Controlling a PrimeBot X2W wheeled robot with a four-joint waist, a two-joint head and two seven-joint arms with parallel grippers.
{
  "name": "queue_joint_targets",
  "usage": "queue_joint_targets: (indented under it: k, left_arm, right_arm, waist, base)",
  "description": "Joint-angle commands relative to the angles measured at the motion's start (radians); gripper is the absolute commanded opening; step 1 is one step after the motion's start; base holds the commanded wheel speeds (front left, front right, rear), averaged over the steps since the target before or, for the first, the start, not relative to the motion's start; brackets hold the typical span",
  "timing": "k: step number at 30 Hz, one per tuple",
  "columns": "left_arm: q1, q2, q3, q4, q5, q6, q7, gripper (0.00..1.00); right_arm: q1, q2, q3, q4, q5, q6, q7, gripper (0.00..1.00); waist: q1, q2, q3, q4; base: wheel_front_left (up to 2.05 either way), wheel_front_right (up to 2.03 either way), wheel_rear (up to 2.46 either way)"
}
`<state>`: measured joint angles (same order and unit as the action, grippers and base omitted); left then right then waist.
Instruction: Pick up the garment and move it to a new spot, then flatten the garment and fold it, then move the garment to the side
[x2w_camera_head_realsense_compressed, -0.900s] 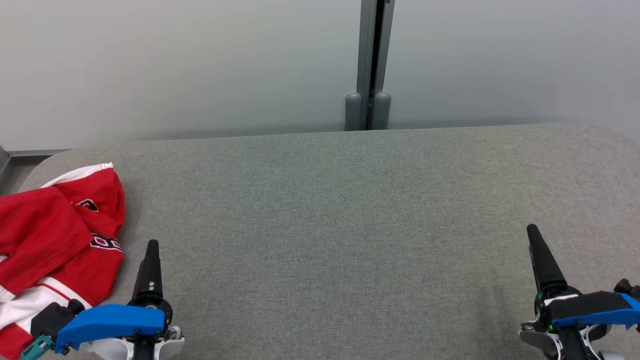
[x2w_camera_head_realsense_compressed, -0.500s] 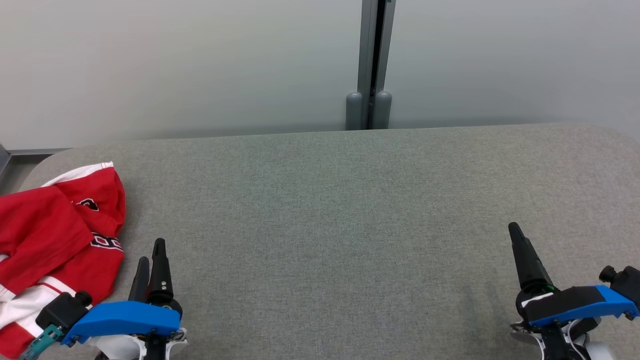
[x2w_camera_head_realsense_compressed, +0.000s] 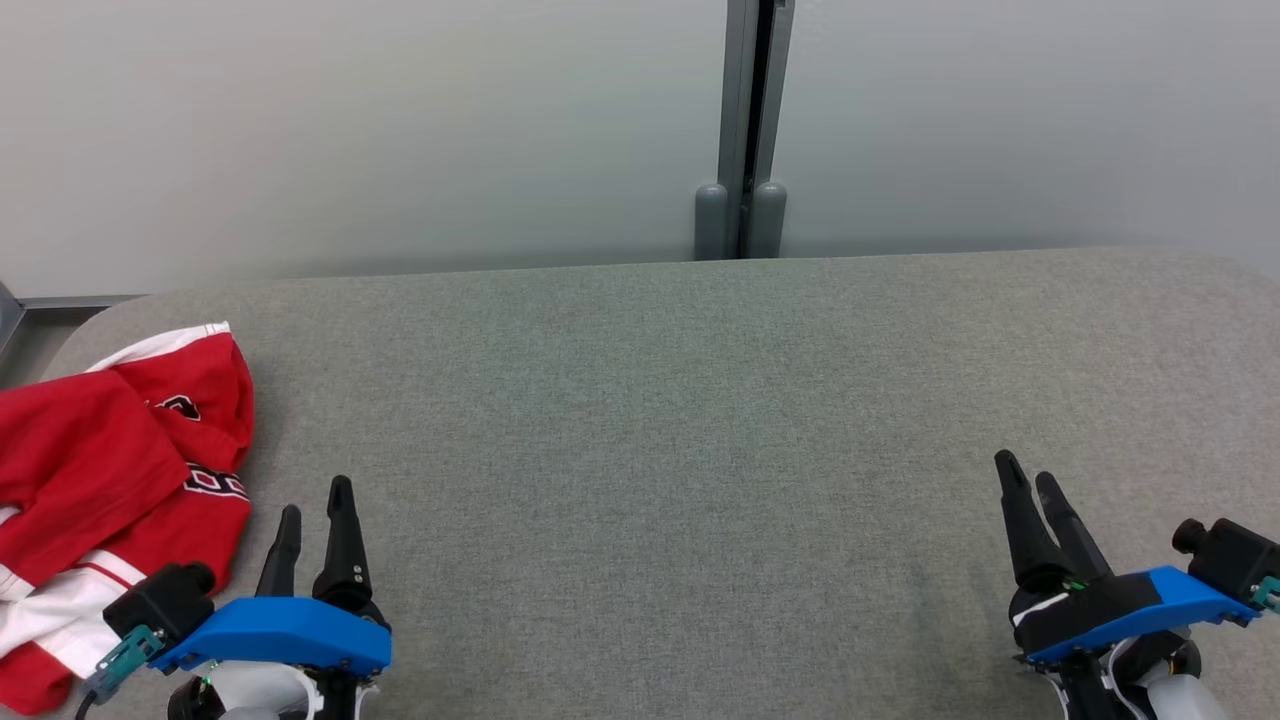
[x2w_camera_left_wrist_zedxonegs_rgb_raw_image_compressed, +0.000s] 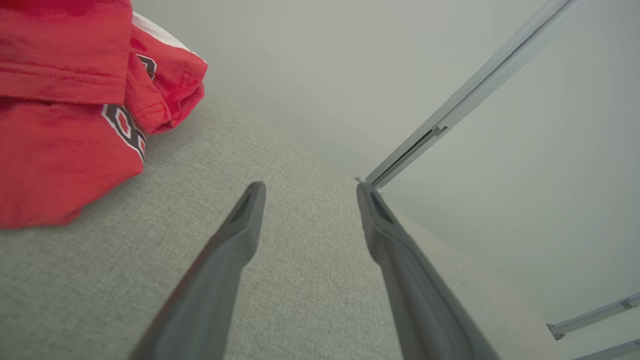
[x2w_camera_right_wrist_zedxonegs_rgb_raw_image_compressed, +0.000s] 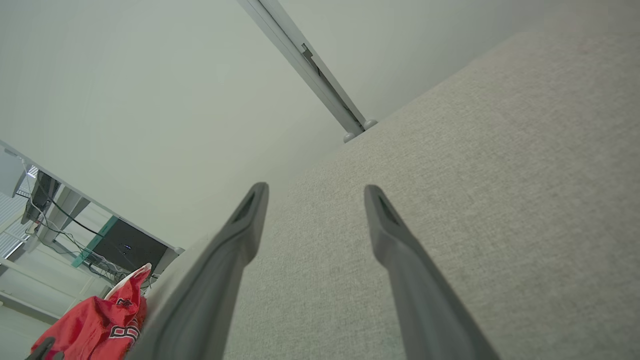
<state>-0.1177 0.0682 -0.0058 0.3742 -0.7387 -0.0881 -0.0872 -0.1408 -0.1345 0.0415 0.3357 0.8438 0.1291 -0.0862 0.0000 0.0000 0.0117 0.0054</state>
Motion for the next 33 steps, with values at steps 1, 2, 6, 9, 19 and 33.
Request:
queue_joint_targets:
  k: [1,2,6,9,19,33]
  left_arm:
    - [-0.027,0.011,-0.007,-0.005,0.041,0.005,-0.012,1.00]
    - [-0.028,0.012,-0.011,-0.003,0.054,0.006,-0.015,1.00]
    - [-0.032,0.016,-0.024,0.004,0.100,0.005,-0.027,1.00]
    - [-0.035,0.019,-0.032,0.009,0.135,0.005,-0.035,1.00]
    - [-0.040,0.024,-0.060,0.024,0.248,0.015,-0.063,1.00]
    - [-0.001,0.013,-0.066,0.047,0.361,0.042,-0.096,1.00]
  right_arm:
    - [-0.033,-0.013,0.006,-0.005,-0.039,0.002,-0.013,1.00]
    - [-0.034,-0.014,0.008,-0.004,-0.052,0.002,-0.016,1.00]
    - [-0.042,-0.020,0.022,0.005,-0.101,0.002,-0.028,1.00]
    - [-0.048,-0.023,0.031,0.012,-0.135,0.002,-0.036,1.00]
    - [-0.059,-0.025,0.052,0.025,-0.251,0.002,-0.064,1.00]
    - [-0.020,-0.009,0.032,0.045,-0.387,0.002,-0.096,1.00]
  waist:
    - [0.0000,0.0000,0.000,0.000]
    - [0.0000,0.0000,0.000,0.001]
    - [0.0000,0.0000,0.000,0.001]
    - [0.0000,0.0000,0.001,0.001]
    - [0.0000,0.0000,0.000,-0.001]
    - [0.0000,0.0000,-0.009,-0.001]
  base:
    - [0.00,0.00,0.00]
    - [0.00,0.00,0.00]
    - [0.00,0.00,0.00]
    - [0.00,0.00,0.00]
    - [0.00,0.00,0.00]
    - [0.00,0.00,0.00]
